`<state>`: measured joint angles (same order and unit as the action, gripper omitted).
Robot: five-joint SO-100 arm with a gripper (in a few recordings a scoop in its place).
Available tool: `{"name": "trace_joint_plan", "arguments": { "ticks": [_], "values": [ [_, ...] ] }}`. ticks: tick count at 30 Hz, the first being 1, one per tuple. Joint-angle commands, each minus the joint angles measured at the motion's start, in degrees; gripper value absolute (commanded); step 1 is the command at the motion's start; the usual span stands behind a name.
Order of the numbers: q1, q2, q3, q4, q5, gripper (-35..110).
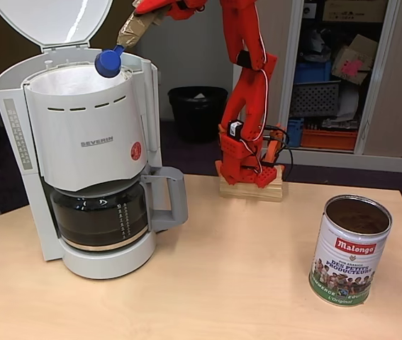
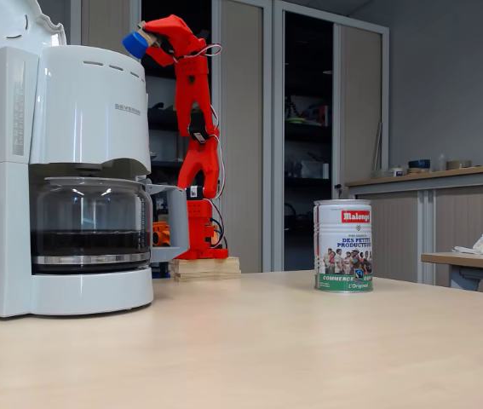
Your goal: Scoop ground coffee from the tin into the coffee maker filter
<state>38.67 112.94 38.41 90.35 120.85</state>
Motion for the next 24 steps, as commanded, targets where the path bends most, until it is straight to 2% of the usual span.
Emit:
{"name": "trace_joint_plan", "arguments": {
  "ticks": [1, 8, 18, 24],
  "values": [
    [1.32, 1.05, -1.58, 2.37, -1.58, 0],
    [5.54, 1.23, -2.29, 3.69, -0.09, 0],
    [9.32, 1.14, -2.46, 1.76, -4.31, 0],
    [9.23, 1.41, -2.2, -2.72, -18.9, 0]
  ]
}}
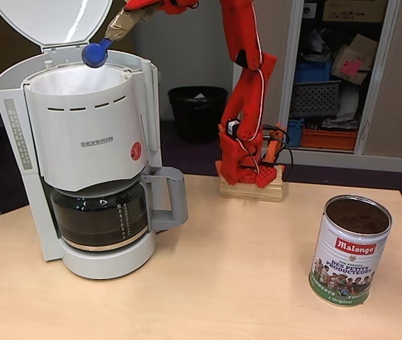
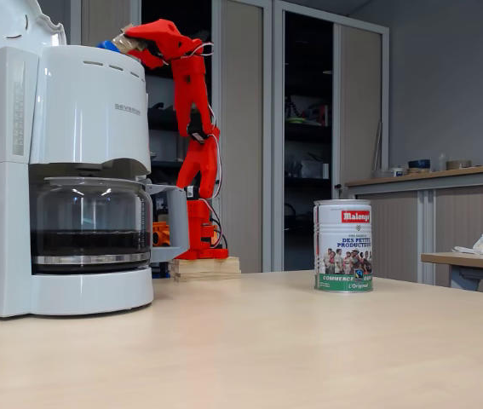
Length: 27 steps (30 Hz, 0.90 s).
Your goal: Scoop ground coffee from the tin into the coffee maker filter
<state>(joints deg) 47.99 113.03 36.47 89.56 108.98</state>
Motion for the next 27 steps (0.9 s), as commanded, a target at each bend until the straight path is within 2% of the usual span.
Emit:
{"name": "trace_joint_plan", "arguments": {
  "ticks": [1, 8, 12, 15, 22, 27],
  "values": [
    [-0.26, 1.32, -0.35, -2.99, -11.51, 0],
    [-4.48, 1.32, -1.49, -0.62, -44.65, 0],
    [-11.6, 1.67, -0.26, -1.23, -64.95, 0],
    [-18.81, 1.67, 0.26, -2.2, -75.94, 0],
    [-38.23, 3.96, 7.73, -4.39, -97.29, 0],
    [-52.73, 8.0, 19.07, -5.8, -104.59, 0]
  ]
}}
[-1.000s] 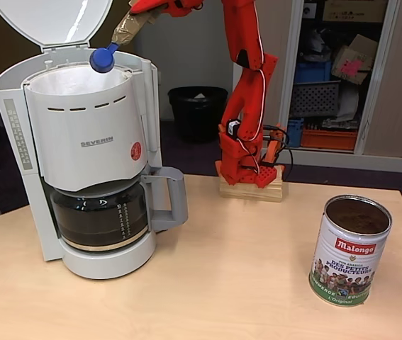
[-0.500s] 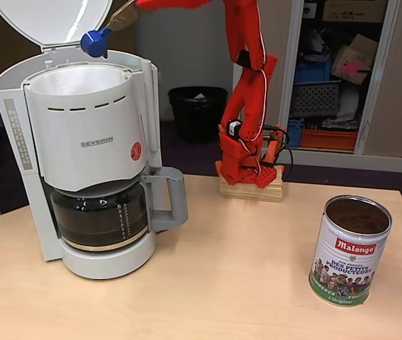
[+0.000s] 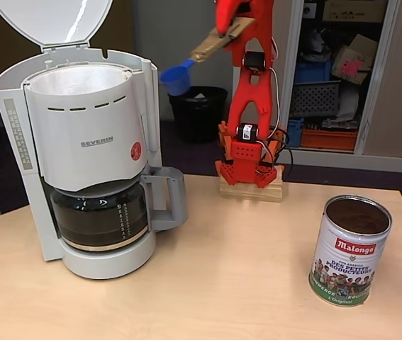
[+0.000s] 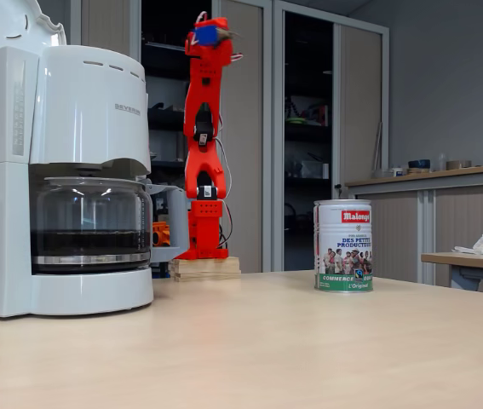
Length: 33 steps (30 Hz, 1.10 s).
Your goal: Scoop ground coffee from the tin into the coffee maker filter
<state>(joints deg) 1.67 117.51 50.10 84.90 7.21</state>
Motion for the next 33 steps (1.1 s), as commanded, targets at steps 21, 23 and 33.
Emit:
{"name": "trace_joint_plan", "arguments": {
  "ticks": [21, 23, 33],
  "values": [
    [-44.65, 19.34, 40.25, -1.58, 3.43, 0],
    [-45.97, 19.95, 42.63, -2.81, 4.83, 0],
    [-51.24, 20.65, 51.42, -8.61, 15.56, 0]
  ]
}}
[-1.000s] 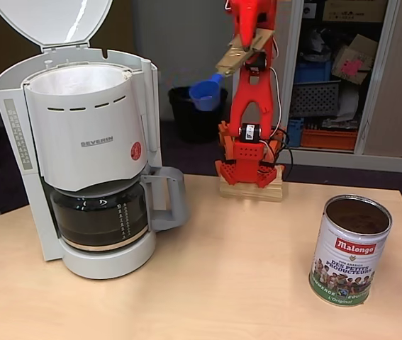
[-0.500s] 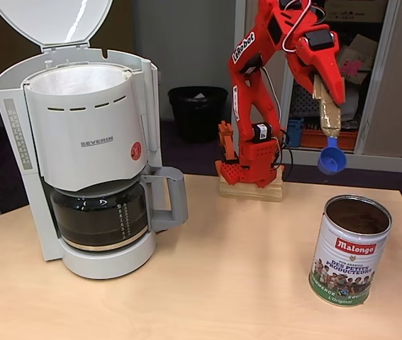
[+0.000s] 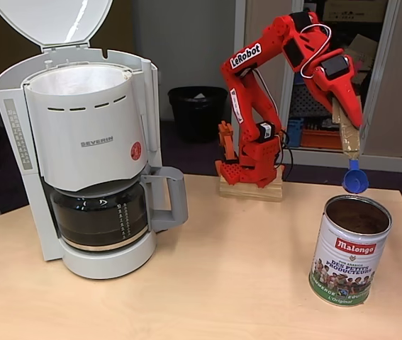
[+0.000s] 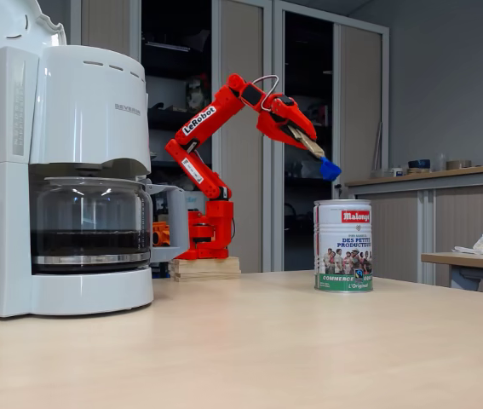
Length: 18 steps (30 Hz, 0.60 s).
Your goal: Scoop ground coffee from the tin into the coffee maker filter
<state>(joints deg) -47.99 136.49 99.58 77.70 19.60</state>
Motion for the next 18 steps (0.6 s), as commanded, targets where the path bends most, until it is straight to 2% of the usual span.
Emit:
{"name": "trace_joint_plan", "arguments": {
  "ticks": [1, 18],
  "values": [
    [-2.11, 1.76, 3.16, -2.46, 3.25, 0],
    [-2.02, 1.23, 18.28, -15.21, 6.06, 0]
  ]
}}
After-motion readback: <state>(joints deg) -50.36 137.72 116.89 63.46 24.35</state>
